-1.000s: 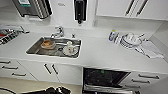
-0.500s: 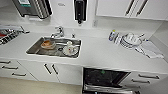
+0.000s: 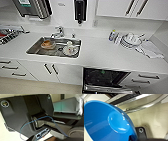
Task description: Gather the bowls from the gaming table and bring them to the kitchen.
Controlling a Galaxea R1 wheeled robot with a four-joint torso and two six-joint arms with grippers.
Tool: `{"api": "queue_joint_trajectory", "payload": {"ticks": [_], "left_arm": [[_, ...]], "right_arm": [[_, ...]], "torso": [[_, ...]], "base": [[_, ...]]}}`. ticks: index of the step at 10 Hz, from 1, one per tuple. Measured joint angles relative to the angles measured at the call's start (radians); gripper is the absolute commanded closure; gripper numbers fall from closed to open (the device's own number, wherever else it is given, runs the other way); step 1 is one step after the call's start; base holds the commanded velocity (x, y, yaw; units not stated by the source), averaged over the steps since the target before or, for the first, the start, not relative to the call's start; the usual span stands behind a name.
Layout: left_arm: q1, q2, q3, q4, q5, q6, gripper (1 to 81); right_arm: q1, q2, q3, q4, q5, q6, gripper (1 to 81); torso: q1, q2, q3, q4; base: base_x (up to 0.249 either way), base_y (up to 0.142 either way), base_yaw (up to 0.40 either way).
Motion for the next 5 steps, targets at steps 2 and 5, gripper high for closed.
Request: {"api": "queue_joint_trajectory", "payload": {"ticks": [2, 5], "left_arm": [[0.054, 0.072, -0.119, 0.014, -0.060, 0.000, 1.0], [0.137, 0.182, -0.337, 0.042, -0.156, 0.003, 1.0]], "right_arm": [[0.123, -0.017, 0.031, 0.048, -0.060, 0.001, 81.1], [0.284, -0.017, 0.070, 0.118, -0.168, 0.001, 81.1]], "torso": [[0.000, 0.000, 0.000, 0.000], [0.000, 0.000, 0.000, 0.000]], "base": [[0.000, 0.000, 0.000], [0.000, 0.000, 0.000]]}}
